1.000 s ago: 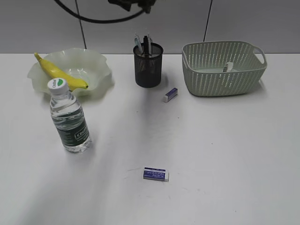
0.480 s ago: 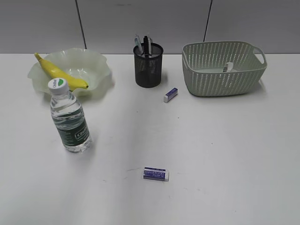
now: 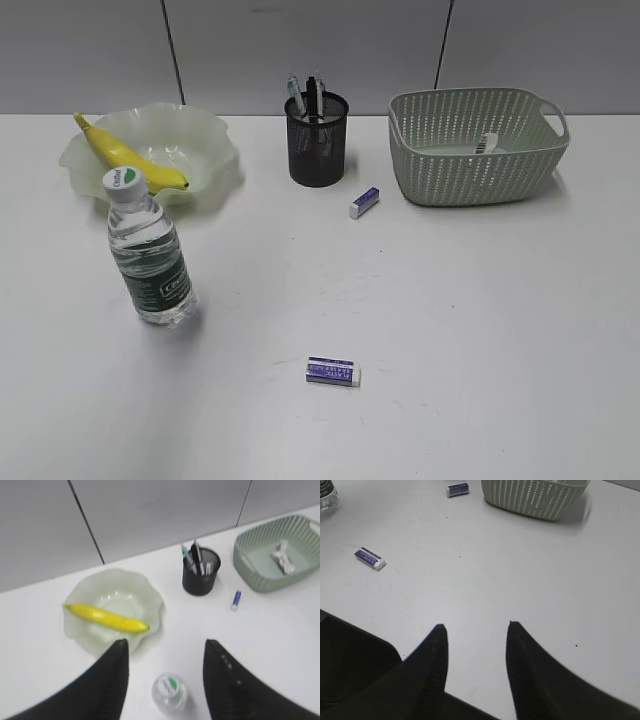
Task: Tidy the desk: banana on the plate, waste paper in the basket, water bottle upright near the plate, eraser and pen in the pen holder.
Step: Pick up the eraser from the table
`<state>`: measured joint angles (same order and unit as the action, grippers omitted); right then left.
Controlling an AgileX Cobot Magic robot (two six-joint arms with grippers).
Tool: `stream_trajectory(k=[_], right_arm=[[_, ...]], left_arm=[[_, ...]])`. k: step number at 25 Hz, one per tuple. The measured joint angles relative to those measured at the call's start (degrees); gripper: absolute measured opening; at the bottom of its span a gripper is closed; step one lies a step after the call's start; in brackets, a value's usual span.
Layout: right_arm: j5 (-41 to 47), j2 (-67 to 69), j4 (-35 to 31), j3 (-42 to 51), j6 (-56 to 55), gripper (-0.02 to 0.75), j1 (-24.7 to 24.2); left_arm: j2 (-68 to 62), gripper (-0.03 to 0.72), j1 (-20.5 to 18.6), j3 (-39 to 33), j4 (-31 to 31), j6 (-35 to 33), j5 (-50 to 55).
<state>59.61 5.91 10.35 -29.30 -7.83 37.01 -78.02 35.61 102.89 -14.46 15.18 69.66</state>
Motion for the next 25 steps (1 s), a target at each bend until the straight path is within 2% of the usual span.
stream_trajectory(k=[7,14,18,22,25], right_arm=[[0.0,0.0,0.0,0.0,0.0,0.321,0.0],[0.0,0.0,0.0,0.0,0.0,0.321,0.0],[-0.06,0.0,0.0,0.0,0.42,0.321,0.0],[-1.44,2.63,-0.75,-0.32,4.05,0.321,0.0],[-7.49,8.22,-1.68,-1.38,5.87,0.321,0.0]], left_arm=[[19.28,0.363,0.0,-29.85,0.24,-0.07,0.28],[42.49,0.363,0.0,-52.69,2.04,-0.14,0.59],[55.74,0.363,0.0,-61.59,3.1,-0.14,0.66],[68.55,0.363,0.0,-67.12,3.16,-0.14,-0.52],[75.79,0.363,0.0,-69.55,3.16,-0.14,-0.97]])
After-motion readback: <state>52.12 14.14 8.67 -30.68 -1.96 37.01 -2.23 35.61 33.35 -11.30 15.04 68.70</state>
